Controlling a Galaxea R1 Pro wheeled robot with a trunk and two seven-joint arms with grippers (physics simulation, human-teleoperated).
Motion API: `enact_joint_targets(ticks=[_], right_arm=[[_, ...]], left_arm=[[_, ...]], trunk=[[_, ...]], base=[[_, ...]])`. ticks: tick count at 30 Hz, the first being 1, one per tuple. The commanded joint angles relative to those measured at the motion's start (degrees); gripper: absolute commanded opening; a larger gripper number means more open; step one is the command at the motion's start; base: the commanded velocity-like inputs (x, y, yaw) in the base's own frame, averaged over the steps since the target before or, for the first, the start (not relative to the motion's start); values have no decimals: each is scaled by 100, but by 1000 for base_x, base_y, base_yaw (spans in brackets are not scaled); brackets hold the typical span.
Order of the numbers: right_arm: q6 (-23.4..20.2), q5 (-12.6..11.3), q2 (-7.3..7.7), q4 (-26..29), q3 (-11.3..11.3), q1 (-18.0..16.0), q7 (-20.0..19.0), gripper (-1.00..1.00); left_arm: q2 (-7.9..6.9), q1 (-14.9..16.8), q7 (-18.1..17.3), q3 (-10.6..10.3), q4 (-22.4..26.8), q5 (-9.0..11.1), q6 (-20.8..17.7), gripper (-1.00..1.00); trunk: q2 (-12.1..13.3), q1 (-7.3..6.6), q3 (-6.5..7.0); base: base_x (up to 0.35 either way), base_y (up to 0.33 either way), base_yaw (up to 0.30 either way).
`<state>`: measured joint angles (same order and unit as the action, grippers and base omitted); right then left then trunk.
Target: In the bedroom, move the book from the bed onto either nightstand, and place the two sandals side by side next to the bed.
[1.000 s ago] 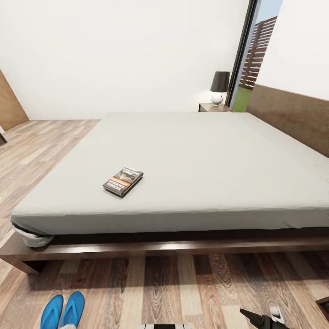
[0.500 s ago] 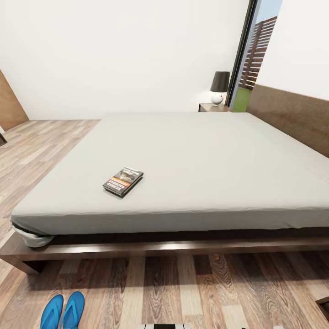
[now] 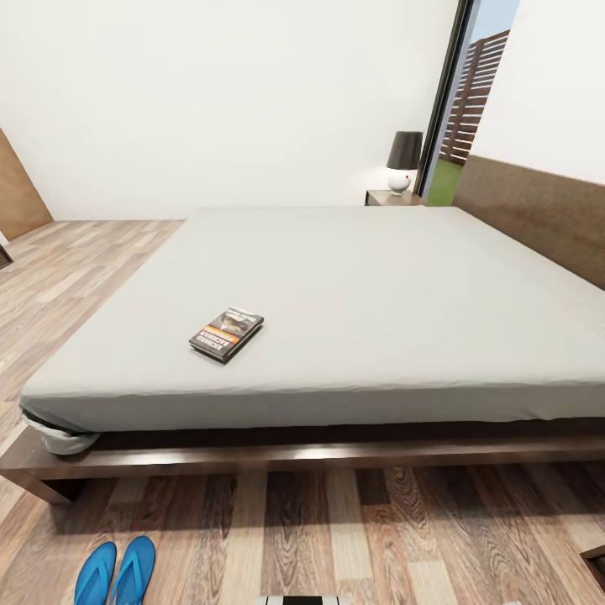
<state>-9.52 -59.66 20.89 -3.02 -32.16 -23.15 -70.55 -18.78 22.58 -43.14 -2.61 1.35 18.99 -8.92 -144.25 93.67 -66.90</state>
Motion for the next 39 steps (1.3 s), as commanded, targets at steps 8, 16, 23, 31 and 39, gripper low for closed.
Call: enact_joint_targets(ticks=[8, 16, 23, 31, 39], right_arm=[[-52, -56, -10, -14, -52, -5, -29, 100], [-45, -55, -14, -14, -58, -4, -23, 100], [-42, -50, -20, -14, -61, -2, -20, 100], [-42, -47, -23, -14, -66, -1, -11, 100], [-36, -46, -28, -14, -70, 1, 13, 100]], left_arm=[[4, 1, -13, -22, 5, 61, -68, 100], [-1, 1, -9, -21, 5, 61, -75, 100], [0, 1, -4, -26, 5, 56, -73, 100], [5, 1, -2, -29, 5, 53, -67, 100], [22, 1, 6, -30, 5, 53, -66, 100]], trunk=[[1, -6, 40], [11, -27, 217], [19, -42, 350], [19, -42, 350], [19, -42, 350]], base=[[0, 0, 0], [0, 0, 0], [0, 0, 0], [0, 0, 0], [0, 0, 0]])
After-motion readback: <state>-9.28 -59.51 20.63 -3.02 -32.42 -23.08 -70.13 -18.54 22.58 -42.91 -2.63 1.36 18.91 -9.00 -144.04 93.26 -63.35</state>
